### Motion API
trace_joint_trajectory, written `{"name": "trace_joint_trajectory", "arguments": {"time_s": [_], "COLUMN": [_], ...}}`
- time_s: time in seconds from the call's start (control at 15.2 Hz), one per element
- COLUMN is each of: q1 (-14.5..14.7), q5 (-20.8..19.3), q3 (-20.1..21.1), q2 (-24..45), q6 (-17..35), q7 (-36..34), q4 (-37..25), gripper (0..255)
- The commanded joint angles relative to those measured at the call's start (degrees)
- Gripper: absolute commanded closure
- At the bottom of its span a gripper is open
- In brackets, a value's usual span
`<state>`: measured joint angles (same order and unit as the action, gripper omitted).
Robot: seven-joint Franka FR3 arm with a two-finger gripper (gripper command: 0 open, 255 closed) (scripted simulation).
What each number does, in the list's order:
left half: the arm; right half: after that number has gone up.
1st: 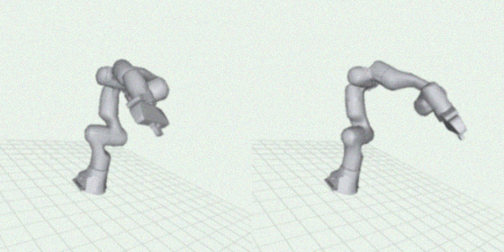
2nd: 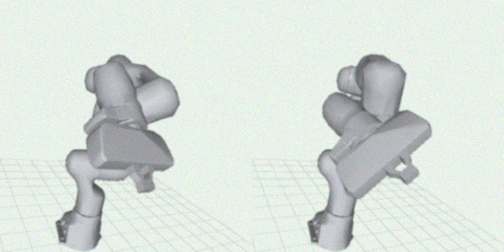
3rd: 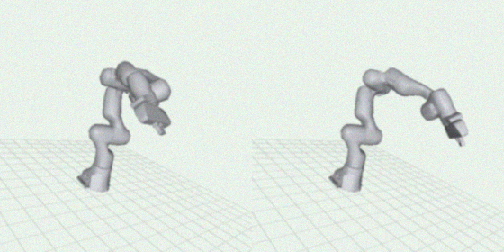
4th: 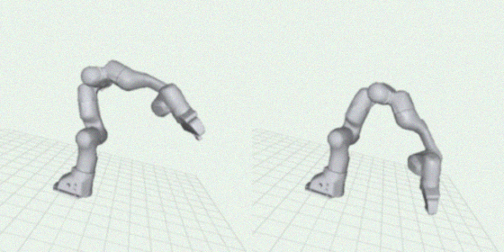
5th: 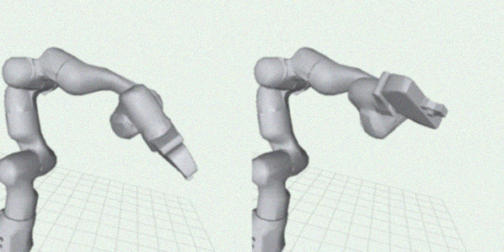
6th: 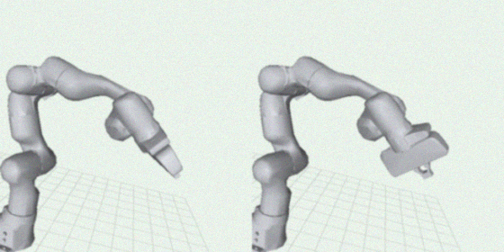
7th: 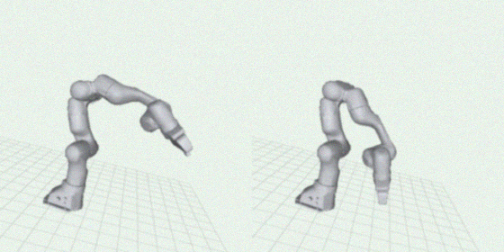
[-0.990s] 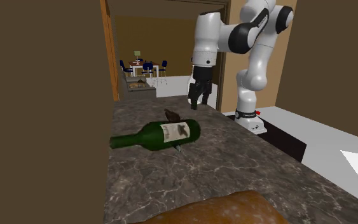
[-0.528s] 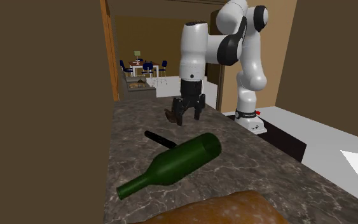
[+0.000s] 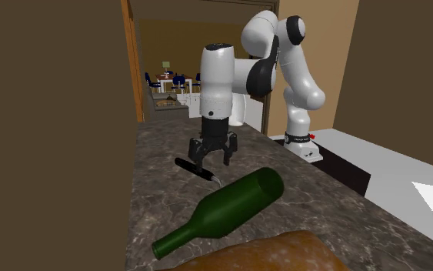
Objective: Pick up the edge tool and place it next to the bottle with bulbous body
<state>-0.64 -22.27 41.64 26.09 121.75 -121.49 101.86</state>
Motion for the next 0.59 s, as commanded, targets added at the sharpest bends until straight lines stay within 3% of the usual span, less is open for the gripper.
{"name": "trace_joint_trajectory", "arguments": {"time_s": [0.0, 0.53], "q1": [0.5, 1.1], "q5": [-0.8, -2.1], "q3": [-0.5, -1.4], "q2": [1.0, 2.5], "q6": [1.1, 3.0], "q7": [-0.8, -1.6], "q4": [0.3, 1.0], "gripper": [0, 0]}}
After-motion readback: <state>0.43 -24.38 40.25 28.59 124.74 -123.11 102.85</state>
